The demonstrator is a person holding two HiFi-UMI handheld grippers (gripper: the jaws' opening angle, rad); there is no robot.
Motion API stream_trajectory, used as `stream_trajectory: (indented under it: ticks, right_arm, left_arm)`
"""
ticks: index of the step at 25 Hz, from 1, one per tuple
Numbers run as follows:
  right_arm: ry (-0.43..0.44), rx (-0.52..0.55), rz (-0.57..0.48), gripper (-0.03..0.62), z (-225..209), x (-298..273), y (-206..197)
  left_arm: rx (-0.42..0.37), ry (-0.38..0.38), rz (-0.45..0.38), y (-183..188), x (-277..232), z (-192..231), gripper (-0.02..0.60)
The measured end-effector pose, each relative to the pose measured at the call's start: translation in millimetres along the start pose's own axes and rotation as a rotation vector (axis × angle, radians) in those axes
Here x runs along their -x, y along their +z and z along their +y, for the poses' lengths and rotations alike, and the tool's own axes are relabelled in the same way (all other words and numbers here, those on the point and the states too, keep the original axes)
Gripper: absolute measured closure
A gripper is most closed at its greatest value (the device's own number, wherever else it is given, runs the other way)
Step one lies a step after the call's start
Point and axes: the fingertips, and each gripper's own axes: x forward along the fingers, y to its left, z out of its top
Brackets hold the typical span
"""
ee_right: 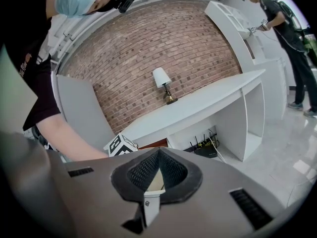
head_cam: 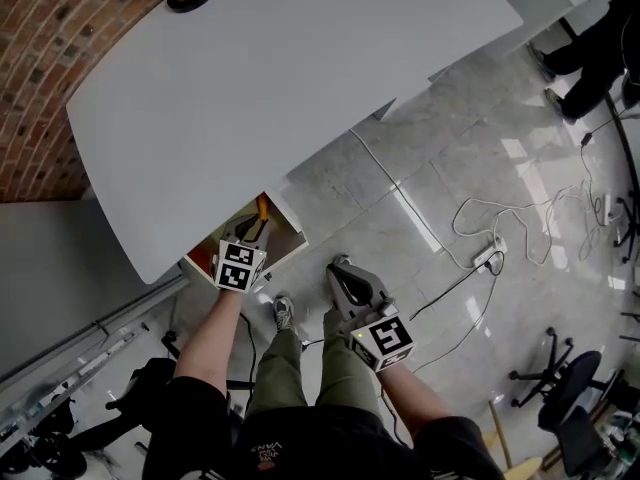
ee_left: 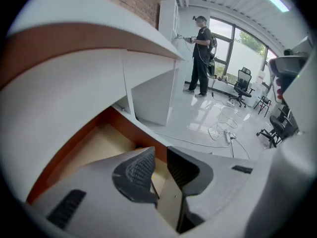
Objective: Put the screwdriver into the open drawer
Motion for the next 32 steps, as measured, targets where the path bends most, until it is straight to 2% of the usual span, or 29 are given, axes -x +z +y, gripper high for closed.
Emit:
stream_trajectory:
  ticks: [1, 3, 5, 13, 22, 32]
  right_arm:
    - [0.000, 0.005, -0.003, 0.600, 4.7, 1.1, 2.3]
    - [-0.002, 0.016, -0.005, 0.600, 14.0, 4.2, 6.3]
    - [-0.004, 0.026, -0.009, 0.600, 24.5, 8.0, 8.7]
    - [0.000, 0.057, -0.026, 0.600, 77.6, 30.3, 16.6]
    - [-0.022, 0.113, -0.054, 0.600, 139.5, 49.7, 30.6]
    - [-0.077, 0.158, -0.123, 0.600, 193.0, 80.9, 52.5]
  left_arm:
    - [0.000, 0.002, -0.022, 3.8, 8.2, -1.9, 0.520]
    - [-0.003, 0.005, -0.071, 13.0, 25.2, -5.8, 0.558]
    - [-0.004, 0.005, -0.126, 22.4, 43.1, -10.0, 0.572]
    - [0.018, -0.015, -0.310, 50.8, 138.5, -34.2, 0.574]
    - [-0.043, -0.069, -0.441, 65.8, 250.2, -53.0, 0.574]
    - [-0.030, -0.041, -0.569, 59.6, 361.9, -59.1, 0.574]
